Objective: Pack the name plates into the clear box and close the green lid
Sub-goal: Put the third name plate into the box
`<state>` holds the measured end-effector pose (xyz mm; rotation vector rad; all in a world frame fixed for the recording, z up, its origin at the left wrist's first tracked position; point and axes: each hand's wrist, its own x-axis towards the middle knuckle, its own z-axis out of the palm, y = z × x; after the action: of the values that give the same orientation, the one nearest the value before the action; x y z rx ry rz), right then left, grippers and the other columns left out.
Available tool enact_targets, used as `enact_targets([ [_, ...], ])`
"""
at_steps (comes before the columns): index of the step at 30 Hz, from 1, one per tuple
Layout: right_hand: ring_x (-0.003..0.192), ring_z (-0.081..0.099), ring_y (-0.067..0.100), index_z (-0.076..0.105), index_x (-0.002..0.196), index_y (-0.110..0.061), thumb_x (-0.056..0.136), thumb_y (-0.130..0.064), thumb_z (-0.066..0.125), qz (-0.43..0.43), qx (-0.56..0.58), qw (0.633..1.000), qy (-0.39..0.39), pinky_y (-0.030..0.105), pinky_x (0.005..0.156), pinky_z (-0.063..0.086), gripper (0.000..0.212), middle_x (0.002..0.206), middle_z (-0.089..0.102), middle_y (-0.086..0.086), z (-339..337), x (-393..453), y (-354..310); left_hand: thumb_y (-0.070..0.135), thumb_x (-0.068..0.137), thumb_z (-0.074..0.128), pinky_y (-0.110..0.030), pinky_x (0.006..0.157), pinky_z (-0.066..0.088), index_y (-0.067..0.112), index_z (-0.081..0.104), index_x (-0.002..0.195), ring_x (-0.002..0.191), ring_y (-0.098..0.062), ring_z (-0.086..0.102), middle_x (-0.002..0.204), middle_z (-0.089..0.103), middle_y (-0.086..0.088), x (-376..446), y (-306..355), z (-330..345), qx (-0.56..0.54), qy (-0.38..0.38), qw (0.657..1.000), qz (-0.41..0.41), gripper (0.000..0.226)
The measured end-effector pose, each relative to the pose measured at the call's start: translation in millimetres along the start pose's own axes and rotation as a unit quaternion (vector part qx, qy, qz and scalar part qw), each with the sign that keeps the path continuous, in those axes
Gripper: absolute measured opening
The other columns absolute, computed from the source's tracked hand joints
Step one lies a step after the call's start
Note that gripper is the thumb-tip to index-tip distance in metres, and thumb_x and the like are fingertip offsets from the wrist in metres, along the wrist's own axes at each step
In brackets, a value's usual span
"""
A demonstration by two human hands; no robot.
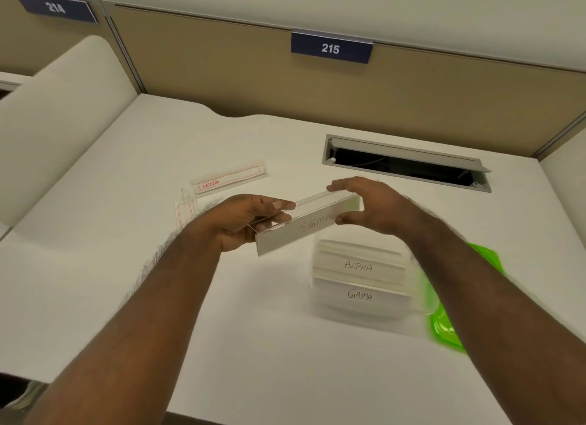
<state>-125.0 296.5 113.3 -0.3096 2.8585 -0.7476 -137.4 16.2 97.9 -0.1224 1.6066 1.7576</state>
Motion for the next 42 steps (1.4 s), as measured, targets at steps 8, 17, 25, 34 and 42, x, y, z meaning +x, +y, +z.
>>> enact_targets([
  [8,0.098,0.057,-0.001,0.068,0.108,-0.039,0.059,-0.04,0.087,0.043,0.098,0.994,0.033,0.013,0.075,0.04,0.052,0.106,0.064,-0.02,-22.1,-40.4,31.9,0.031,0.088,0.064,-0.027,0.08,0.056,0.021,0.075,0.107,0.105,-0.015,0.066,0.112,0.074,0.001,7.4,5.9,20.3,0.083,-0.023,0.996,0.035,0.024],
  [17,0.096,0.062,0.008,0.071,0.107,-0.033,0.061,-0.043,0.084,0.108,0.105,0.986,0.074,0.023,0.083,0.044,0.048,0.103,0.068,-0.013,-29.2,-84.7,76.6,0.041,0.075,0.078,-0.021,0.078,0.049,0.035,0.071,0.108,0.099,-0.007,0.064,0.106,0.071,0.013,18.7,10.3,53.4,0.324,0.02,0.936,0.137,0.034],
  [25,0.093,0.062,0.015,0.063,0.098,-0.034,0.06,-0.053,0.081,0.17,0.043,0.981,0.079,0.037,0.085,0.05,0.046,0.099,0.068,-0.012,-8.9,-102.8,103.9,0.04,0.083,0.071,-0.036,0.094,0.042,0.033,0.067,0.117,0.107,-0.018,0.05,0.116,0.059,0.007,46.2,-18.4,86.6,0.59,0.093,0.775,0.208,0.036],
  [34,0.108,0.049,0.016,0.067,0.103,-0.038,0.066,-0.068,0.065,0.137,-0.234,0.96,0.065,0.039,0.087,0.026,0.048,0.106,0.065,-0.015,29.9,-106.4,113.2,0.05,0.088,0.057,-0.037,0.088,0.032,0.035,0.063,0.122,0.112,-0.021,0.05,0.117,0.065,0.007,64.3,-46.7,111.7,0.791,0.116,0.562,0.214,0.038],
  [42,0.101,0.051,0.022,0.07,0.103,-0.037,0.08,-0.054,0.06,0.112,-0.369,0.923,0.016,0.039,0.08,0.024,0.031,0.1,0.067,-0.009,52.9,-94.2,112.4,0.025,0.085,0.064,-0.037,0.086,0.029,0.019,0.068,0.088,0.096,-0.022,0.053,0.091,0.069,0.002,71.0,-58.5,125.0,0.862,0.096,0.469,0.166,0.007],
])
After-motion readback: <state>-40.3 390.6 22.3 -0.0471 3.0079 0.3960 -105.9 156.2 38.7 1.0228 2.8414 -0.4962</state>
